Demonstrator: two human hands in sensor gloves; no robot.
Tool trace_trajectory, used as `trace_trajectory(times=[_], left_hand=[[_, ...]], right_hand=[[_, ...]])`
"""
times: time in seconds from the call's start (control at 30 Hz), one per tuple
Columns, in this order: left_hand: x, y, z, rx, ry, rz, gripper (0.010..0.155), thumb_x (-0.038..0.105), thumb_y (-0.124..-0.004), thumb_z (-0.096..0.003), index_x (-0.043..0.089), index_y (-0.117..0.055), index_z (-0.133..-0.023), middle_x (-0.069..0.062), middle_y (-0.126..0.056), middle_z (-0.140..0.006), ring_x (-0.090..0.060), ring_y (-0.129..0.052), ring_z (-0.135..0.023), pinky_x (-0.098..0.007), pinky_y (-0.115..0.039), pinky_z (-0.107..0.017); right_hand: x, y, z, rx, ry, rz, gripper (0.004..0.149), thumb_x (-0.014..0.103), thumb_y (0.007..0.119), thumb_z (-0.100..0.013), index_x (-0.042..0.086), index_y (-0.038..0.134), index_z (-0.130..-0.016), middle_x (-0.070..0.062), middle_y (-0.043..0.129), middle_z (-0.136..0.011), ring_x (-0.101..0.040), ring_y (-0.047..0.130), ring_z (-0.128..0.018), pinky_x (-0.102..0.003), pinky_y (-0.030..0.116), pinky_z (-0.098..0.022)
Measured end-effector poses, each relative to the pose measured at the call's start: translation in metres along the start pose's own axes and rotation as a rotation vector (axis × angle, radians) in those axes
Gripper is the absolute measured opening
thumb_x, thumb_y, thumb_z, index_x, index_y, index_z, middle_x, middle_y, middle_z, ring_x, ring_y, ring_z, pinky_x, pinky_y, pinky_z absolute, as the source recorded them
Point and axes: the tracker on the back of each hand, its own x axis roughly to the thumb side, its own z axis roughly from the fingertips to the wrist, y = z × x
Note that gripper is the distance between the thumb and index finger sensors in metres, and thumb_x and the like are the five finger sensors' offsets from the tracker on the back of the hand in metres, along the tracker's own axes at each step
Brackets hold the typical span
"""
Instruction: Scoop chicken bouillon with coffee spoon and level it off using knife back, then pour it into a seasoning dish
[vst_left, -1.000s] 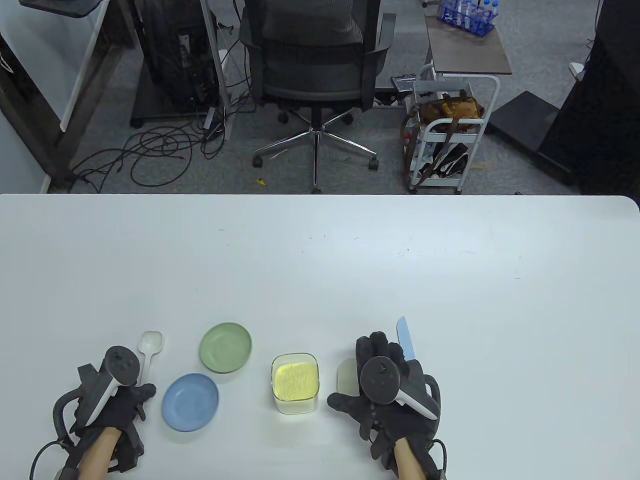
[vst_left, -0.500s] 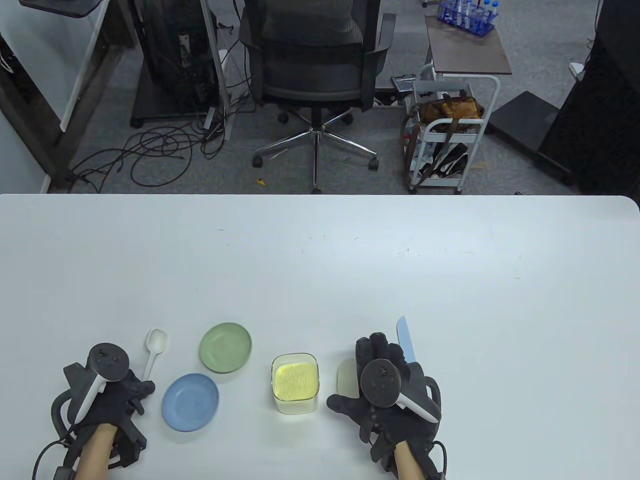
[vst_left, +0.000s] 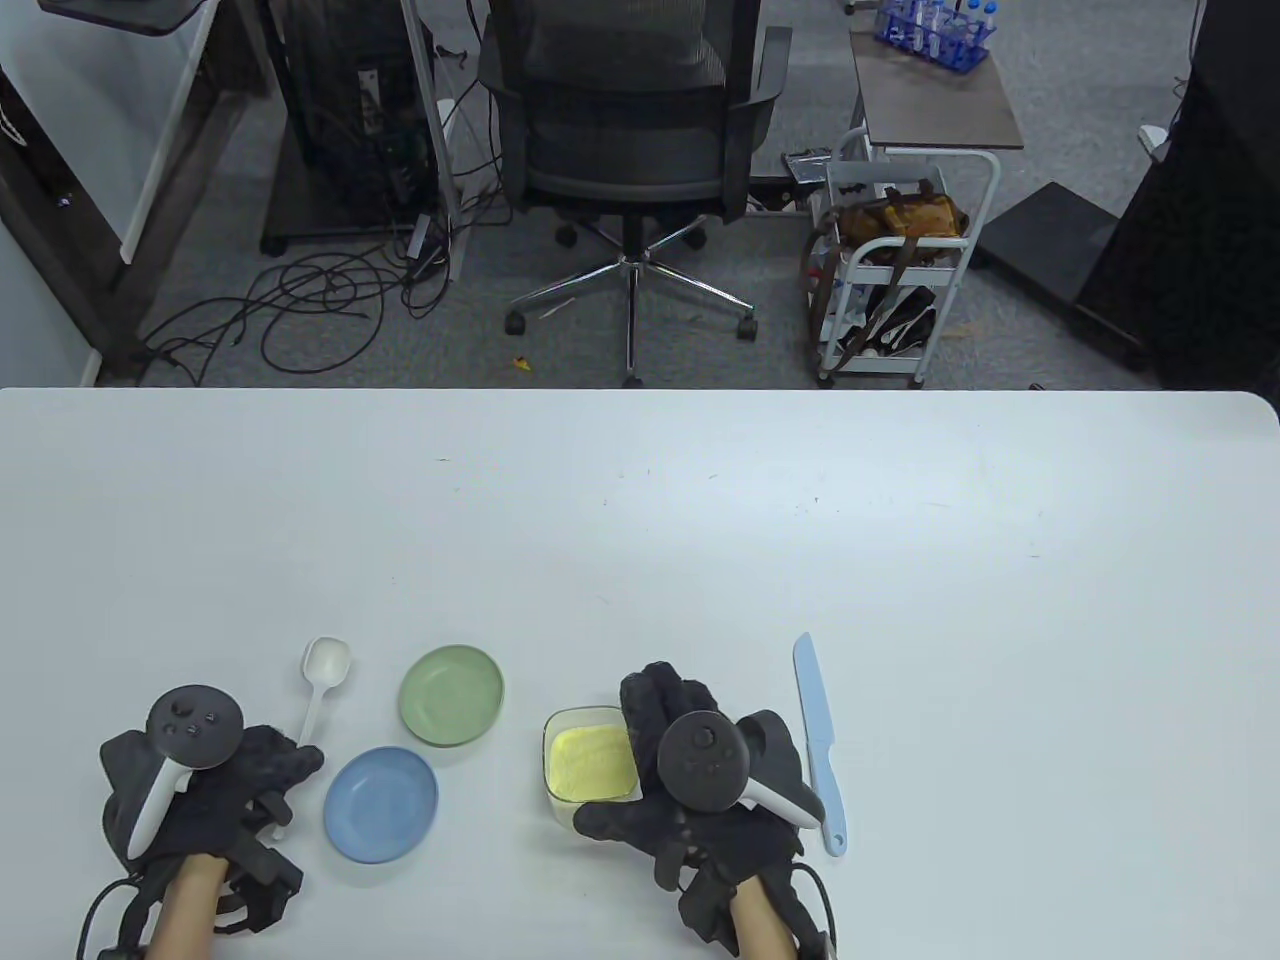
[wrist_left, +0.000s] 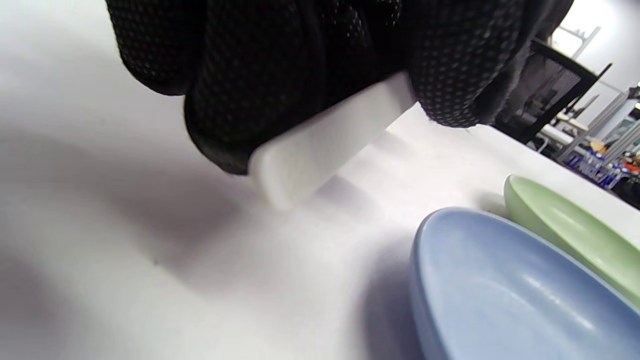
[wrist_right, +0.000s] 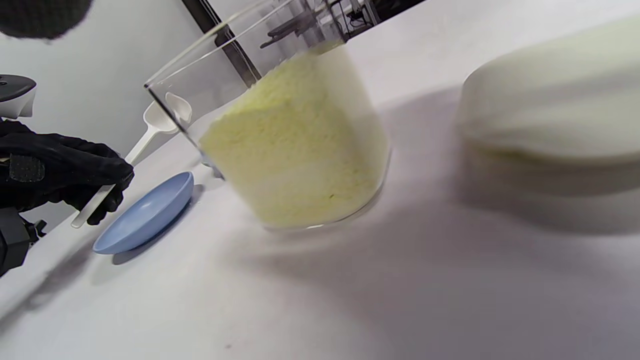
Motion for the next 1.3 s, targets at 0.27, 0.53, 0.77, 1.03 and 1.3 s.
trace_trajectory(times=[0.27, 0.53, 0.77, 1.03, 1.3], left_hand=[[0.022, 0.009, 0.016, -0.075, -0.166, 0.080, 0.038, 0.044, -0.093, -0.0349, 0.018, -0.094, -0.062, -0.007, -0.107, -0.050, -0.018, -0.112, -0.031, -0.039, -0.080, -0.047], [0.090, -0.005, 0.049, -0.410, -0.467, 0.084, 0.038, 0.039, -0.091, -0.0411, 0.012, -0.089, -0.067, -0.016, -0.106, -0.052, -0.021, -0.113, -0.031, -0.039, -0.081, -0.046], [0.147, -0.014, 0.068, -0.530, -0.549, -0.060, 0.039, 0.037, -0.092, -0.0419, 0.008, -0.087, -0.067, -0.018, -0.106, -0.048, -0.019, -0.113, -0.027, -0.036, -0.084, -0.042], [0.171, -0.031, 0.068, -0.401, -0.533, -0.093, 0.040, 0.036, -0.097, -0.0378, 0.007, -0.088, -0.064, -0.017, -0.106, -0.039, -0.015, -0.109, -0.016, -0.035, -0.084, -0.039], [0.183, -0.025, 0.075, -0.258, -0.575, -0.090, 0.040, 0.029, -0.102, -0.0351, 0.005, -0.093, -0.065, -0.020, -0.104, -0.037, -0.010, -0.098, -0.004, -0.036, -0.083, -0.039]], right_hand=[[-0.014, 0.022, -0.011, 0.022, 0.069, -0.056, 0.106, 0.056, 0.080, -0.045, 0.017, -0.004, -0.098, -0.018, 0.000, -0.110, -0.054, 0.008, -0.098, -0.070, 0.009, -0.068], [-0.017, 0.023, -0.011, 0.012, 0.059, -0.103, 0.106, 0.056, 0.081, -0.045, 0.019, -0.004, -0.098, -0.016, 0.000, -0.111, -0.054, 0.007, -0.098, -0.070, 0.008, -0.068], [-0.017, 0.023, -0.010, 0.003, 0.056, -0.114, 0.106, 0.056, 0.081, -0.045, 0.020, -0.003, -0.098, -0.016, 0.001, -0.111, -0.054, 0.008, -0.098, -0.070, 0.009, -0.068], [-0.018, 0.023, -0.009, 0.003, 0.044, -0.149, 0.105, 0.056, 0.080, -0.045, 0.020, -0.003, -0.098, -0.016, 0.002, -0.111, -0.054, 0.008, -0.098, -0.070, 0.009, -0.069], [-0.019, 0.023, -0.009, 0.002, 0.038, -0.151, 0.105, 0.056, 0.080, -0.045, 0.021, -0.003, -0.098, -0.016, 0.002, -0.112, -0.054, 0.008, -0.098, -0.070, 0.009, -0.068]])
